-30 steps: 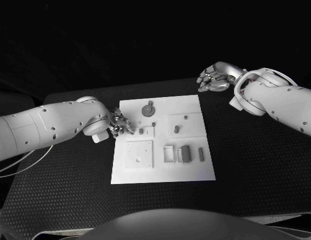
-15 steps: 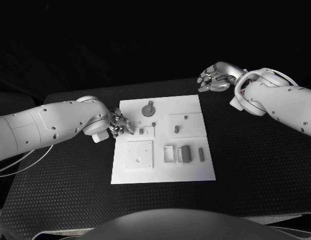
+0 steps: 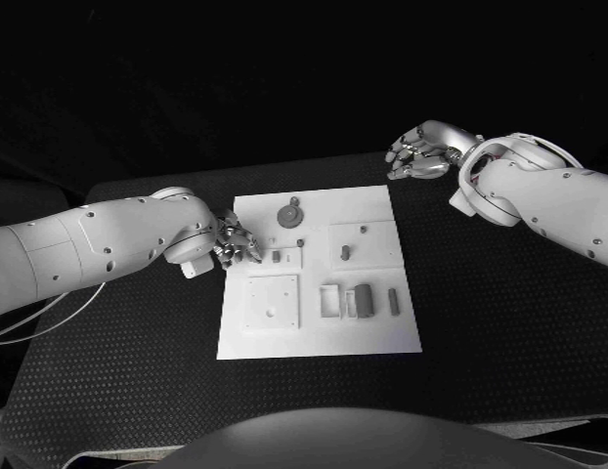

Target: Assemble the parts on the task board

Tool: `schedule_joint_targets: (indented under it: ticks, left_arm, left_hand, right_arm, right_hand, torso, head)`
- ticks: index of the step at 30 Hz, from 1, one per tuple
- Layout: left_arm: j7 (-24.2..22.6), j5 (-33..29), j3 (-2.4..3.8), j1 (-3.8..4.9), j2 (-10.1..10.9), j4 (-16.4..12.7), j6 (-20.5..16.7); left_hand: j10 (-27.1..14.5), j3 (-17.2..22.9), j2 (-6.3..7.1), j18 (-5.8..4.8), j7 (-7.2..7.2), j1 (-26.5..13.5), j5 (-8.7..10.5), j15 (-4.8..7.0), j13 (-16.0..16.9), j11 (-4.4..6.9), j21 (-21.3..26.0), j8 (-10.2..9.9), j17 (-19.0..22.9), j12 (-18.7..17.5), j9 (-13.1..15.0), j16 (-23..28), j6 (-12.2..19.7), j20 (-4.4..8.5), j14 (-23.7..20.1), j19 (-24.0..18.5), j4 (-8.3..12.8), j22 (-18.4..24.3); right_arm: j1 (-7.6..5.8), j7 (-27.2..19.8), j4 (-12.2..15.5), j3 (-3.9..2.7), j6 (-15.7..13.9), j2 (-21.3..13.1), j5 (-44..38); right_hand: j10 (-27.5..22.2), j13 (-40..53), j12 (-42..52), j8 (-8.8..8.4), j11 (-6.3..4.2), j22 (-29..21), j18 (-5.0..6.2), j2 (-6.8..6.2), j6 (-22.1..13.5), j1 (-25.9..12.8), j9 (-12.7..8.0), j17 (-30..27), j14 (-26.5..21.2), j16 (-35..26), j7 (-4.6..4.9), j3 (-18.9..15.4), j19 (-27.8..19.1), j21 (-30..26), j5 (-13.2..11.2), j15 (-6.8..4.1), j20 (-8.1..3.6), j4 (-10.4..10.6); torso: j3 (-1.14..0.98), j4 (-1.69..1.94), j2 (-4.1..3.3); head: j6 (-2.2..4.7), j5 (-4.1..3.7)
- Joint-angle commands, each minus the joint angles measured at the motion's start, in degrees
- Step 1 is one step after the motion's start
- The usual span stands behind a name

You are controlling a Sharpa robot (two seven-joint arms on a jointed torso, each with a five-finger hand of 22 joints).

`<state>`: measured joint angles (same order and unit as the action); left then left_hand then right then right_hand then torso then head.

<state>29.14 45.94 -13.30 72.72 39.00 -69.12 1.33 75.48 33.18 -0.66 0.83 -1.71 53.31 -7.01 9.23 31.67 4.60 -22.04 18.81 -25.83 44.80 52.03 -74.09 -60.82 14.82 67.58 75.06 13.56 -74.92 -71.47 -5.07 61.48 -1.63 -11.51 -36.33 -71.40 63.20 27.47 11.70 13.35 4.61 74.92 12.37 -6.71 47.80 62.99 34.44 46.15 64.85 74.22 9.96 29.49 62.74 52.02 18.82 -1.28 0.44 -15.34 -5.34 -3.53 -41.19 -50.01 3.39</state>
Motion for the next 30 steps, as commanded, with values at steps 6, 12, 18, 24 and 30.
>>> schedule_joint_targets:
  ticks: [6,12,18,24,30]
  left_arm:
    - [1.06,1.73,-0.3,-0.44,-0.76,0.15,1.3]
    - [0.79,1.74,-0.3,-0.44,-1.12,0.29,1.09]
    - [0.8,1.76,-0.3,-0.45,-1.21,0.32,1.66]
    - [1.02,2.42,-0.3,-0.45,-1.14,0.35,1.79]
    - [1.39,2.53,-0.3,-0.46,-0.94,0.36,2.2]
  left_hand:
    - [-1.0,2.76,1.05,-0.83,0.38,-0.67,-0.52,0.9,-0.03,0.03,-0.51,0.21,0.19,0.26,-0.26,-0.44,-5.9,0.34,1.02,0.05,3.0,-1.22]
    - [-0.91,0.39,2.23,-0.83,0.46,-2.5,-2.79,0.95,0.13,0.12,-0.77,0.61,0.36,0.45,-0.7,-0.75,-6.04,0.42,1.08,0.16,2.98,-1.19]
    - [-0.8,-0.38,2.65,-0.8,0.55,-2.97,-2.86,1.0,0.2,0.2,-0.83,0.81,0.4,0.53,-0.85,-0.89,-6.2,0.51,1.18,0.23,2.93,-1.16]
    - [-0.38,-0.01,1.74,-0.75,0.85,-1.48,-3.82,1.16,0.46,0.48,-1.11,1.27,0.32,0.86,-1.08,-1.39,-6.71,0.71,1.49,0.53,3.09,-1.22]
    - [-0.3,0.37,0.91,-0.76,0.94,-0.64,-3.88,1.24,0.63,0.56,-1.32,1.46,0.26,1.0,-1.25,-1.67,-6.86,0.77,1.55,0.59,3.14,-1.27]
  right_arm:
    - [0.01,-0.29,0.15,-0.02,0.5,-0.05,0.03]
    - [0.01,-0.26,0.11,-0.02,0.48,-0.03,0.03]
    - [0.01,-0.26,0.09,-0.02,0.5,-0.03,0.03]
    - [0.01,-0.25,0.1,-0.02,0.51,-0.06,0.03]
    - [0.01,-0.25,0.09,-0.02,0.53,-0.09,0.03]
  right_hand:
    - [0.82,0.07,-0.29,0.28,0.52,1.01,2.63,0.09,-0.45,-0.34,0.05,-0.07,-0.27,0.36,0.94,0.01,-0.05,0.03,0.36,0.04,-0.53,0.24]
    - [0.82,0.07,-0.3,0.28,0.52,1.01,2.63,0.06,-0.45,-0.37,0.05,-0.07,-0.27,0.36,0.94,-0.01,-0.05,0.03,0.35,0.04,-0.53,0.25]
    - [0.82,0.07,-0.3,0.28,0.52,1.01,2.63,0.04,-0.45,-0.39,0.05,-0.08,-0.27,0.36,0.94,-0.02,-0.05,0.03,0.35,0.04,-0.53,0.26]
    - [0.83,0.08,-0.3,0.29,0.52,1.01,2.63,0.03,-0.45,-0.4,0.05,-0.08,-0.27,0.36,0.94,-0.01,-0.04,0.03,0.35,0.04,-0.53,0.27]
    - [0.83,0.08,-0.31,0.29,0.52,1.01,2.63,0.05,-0.45,-0.41,0.06,-0.09,-0.27,0.36,0.94,-0.01,-0.04,0.03,0.36,0.04,-0.53,0.29]
  torso:
    - [-0.04,-0.03,-0.01]
    - [-0.06,-0.05,-0.01]
    - [-0.07,-0.05,0.0]
    - [-0.05,-0.03,-0.01]
    - [-0.01,0.01,0.0]
  head:
    - [0.01,-0.08]
    - [0.01,-0.12]
    - [0.01,-0.19]
    - [0.01,-0.23]
    - [0.01,-0.21]
